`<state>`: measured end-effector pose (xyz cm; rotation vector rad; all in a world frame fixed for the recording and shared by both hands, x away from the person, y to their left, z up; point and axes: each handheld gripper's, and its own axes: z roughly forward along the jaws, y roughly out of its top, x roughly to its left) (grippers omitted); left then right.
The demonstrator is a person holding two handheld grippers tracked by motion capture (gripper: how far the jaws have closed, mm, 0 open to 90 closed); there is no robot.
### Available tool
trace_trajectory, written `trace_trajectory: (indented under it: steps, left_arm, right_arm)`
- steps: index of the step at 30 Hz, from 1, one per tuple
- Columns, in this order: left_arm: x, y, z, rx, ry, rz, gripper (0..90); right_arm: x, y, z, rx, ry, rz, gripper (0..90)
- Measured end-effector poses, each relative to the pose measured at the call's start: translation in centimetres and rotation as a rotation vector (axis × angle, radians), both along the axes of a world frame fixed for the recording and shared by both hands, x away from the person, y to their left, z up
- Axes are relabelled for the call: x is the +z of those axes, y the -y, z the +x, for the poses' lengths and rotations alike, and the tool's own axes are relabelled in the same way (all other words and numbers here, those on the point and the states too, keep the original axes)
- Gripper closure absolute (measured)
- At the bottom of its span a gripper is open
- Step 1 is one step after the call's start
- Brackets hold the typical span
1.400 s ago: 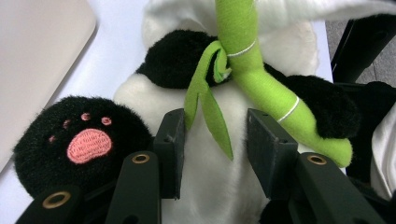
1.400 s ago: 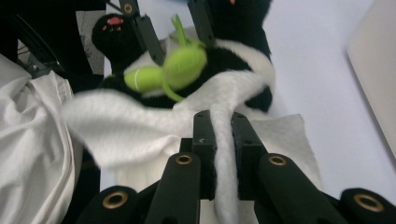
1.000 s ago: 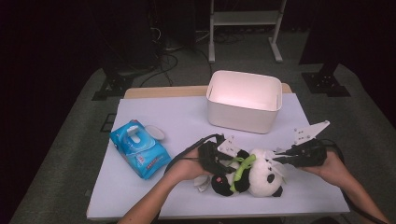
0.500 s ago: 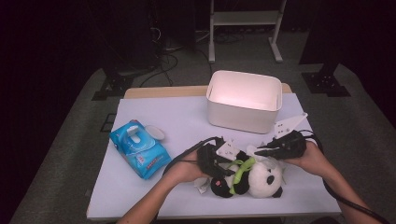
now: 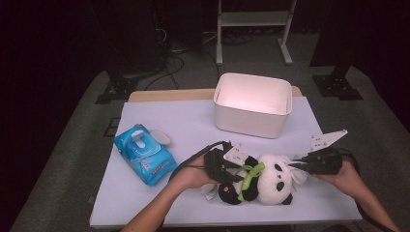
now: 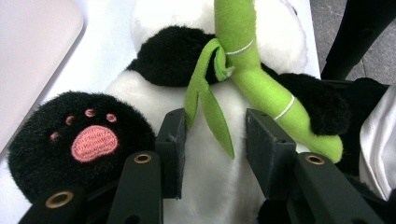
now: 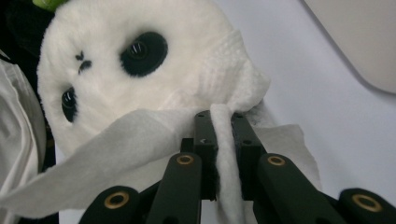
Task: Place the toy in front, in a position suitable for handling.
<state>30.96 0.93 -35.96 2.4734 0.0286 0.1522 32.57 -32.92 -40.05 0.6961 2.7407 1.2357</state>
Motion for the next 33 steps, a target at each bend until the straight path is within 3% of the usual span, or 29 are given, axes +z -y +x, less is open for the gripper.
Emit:
trace_trajectory:
  steps: [8,15,20,25,30,33]
  left_arm:
    - [0.1,0.2,0.0,0.001,-0.001,0.01,58.9]
    - [0.1,0.2,0.0,0.001,0.005,0.013,58.8]
    - [0.1,0.1,-0.1,0.002,0.011,0.012,58.9]
    - [0.0,0.1,0.0,0.0,0.008,0.01,59.0]
    - [0.0,0.2,0.2,0.008,0.004,0.004,59.1]
    - [0.0,0.2,0.3,0.012,0.004,0.005,59.1]
  right_arm:
    - [0.9,-1.1,0.2,0.025,0.03,0.005,82.9]
    - [3.2,-5.4,1.7,0.114,0.075,0.007,82.9]
    - [3.5,-6.5,2.5,0.136,0.076,-0.013,82.9]
    - [3.1,-5.2,2.4,0.099,0.067,-0.006,82.9]
    - [1.2,-1.8,1.4,0.031,0.035,0.02,82.9]
    - [0.5,-1.0,1.0,0.012,0.022,0.029,82.9]
